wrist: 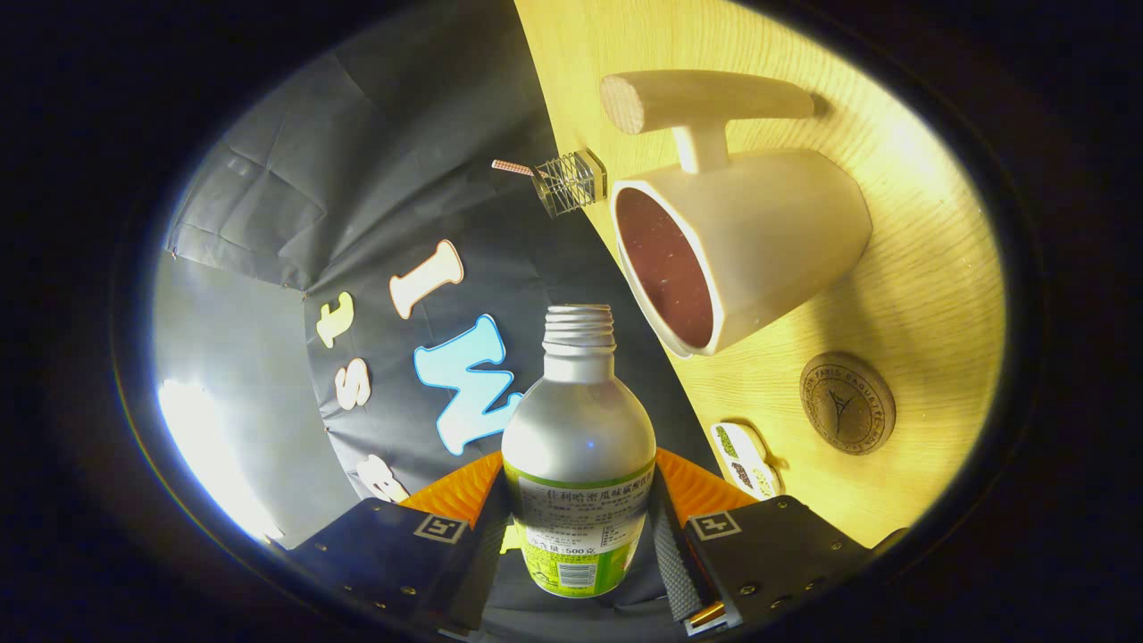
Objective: Take the bottle from table, then pour the juice into the cup, finally place the bottle on the coaster
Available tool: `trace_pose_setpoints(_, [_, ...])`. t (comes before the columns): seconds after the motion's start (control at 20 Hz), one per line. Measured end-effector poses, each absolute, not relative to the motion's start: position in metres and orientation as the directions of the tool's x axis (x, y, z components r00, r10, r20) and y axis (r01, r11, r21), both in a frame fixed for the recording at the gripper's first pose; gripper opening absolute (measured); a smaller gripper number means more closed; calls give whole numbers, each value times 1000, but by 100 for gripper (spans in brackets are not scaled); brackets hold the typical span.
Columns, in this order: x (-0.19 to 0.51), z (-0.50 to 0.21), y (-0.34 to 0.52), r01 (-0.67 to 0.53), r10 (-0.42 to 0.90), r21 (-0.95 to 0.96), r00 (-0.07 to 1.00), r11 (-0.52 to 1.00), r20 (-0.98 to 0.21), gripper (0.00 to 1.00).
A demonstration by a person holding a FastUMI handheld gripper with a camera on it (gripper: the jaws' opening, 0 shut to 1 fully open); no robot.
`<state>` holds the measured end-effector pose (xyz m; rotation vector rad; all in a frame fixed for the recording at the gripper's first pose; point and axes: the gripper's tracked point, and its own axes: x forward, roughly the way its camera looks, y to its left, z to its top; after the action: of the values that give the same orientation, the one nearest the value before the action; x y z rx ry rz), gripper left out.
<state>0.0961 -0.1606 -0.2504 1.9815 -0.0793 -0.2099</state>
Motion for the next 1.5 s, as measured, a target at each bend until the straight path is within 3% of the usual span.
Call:
trace_pose_setpoints(0.55, [96, -253, -154, 63, -122, 931, 986, -359, -113, 75])
trace_pose_setpoints(1.0, [91, -261, -145, 160, -71, 987, 985, 15, -158, 75])
trace_pose_setpoints(1.5, [94, -233, -123, 163, -35, 907, 986, 390, -162, 75])
